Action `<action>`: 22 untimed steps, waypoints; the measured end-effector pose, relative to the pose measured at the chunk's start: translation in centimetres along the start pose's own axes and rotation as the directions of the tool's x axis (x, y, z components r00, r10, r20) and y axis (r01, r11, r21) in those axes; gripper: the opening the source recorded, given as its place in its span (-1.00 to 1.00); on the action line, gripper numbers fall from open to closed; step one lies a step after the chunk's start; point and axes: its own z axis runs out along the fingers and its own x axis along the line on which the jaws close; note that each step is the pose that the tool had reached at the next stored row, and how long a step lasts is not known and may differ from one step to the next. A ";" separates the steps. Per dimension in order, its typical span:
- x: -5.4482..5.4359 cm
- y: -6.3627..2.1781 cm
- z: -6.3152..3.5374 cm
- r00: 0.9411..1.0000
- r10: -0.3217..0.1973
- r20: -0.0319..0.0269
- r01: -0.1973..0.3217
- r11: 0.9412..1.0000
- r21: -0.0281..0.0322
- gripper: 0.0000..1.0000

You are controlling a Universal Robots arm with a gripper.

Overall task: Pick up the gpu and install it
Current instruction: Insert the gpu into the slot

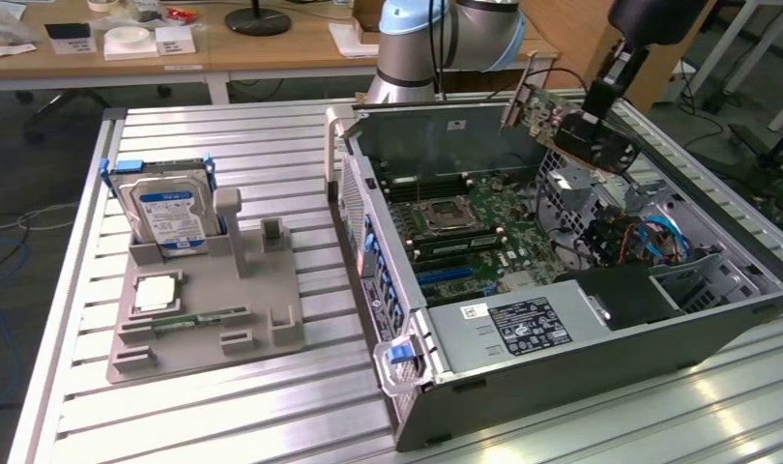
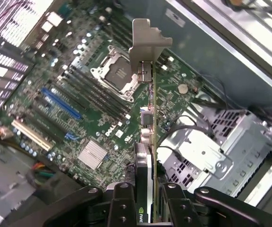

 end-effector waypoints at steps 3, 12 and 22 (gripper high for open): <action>0.0 0.00 0.01 0.999 -0.054 -0.003 0.054 0.999 -0.001 -0.47; 0.0 0.00 0.03 0.976 -0.215 -0.009 0.215 0.976 -0.006 -0.47; 0.0 0.00 0.07 0.921 -0.389 -0.016 0.389 0.921 -0.013 -0.47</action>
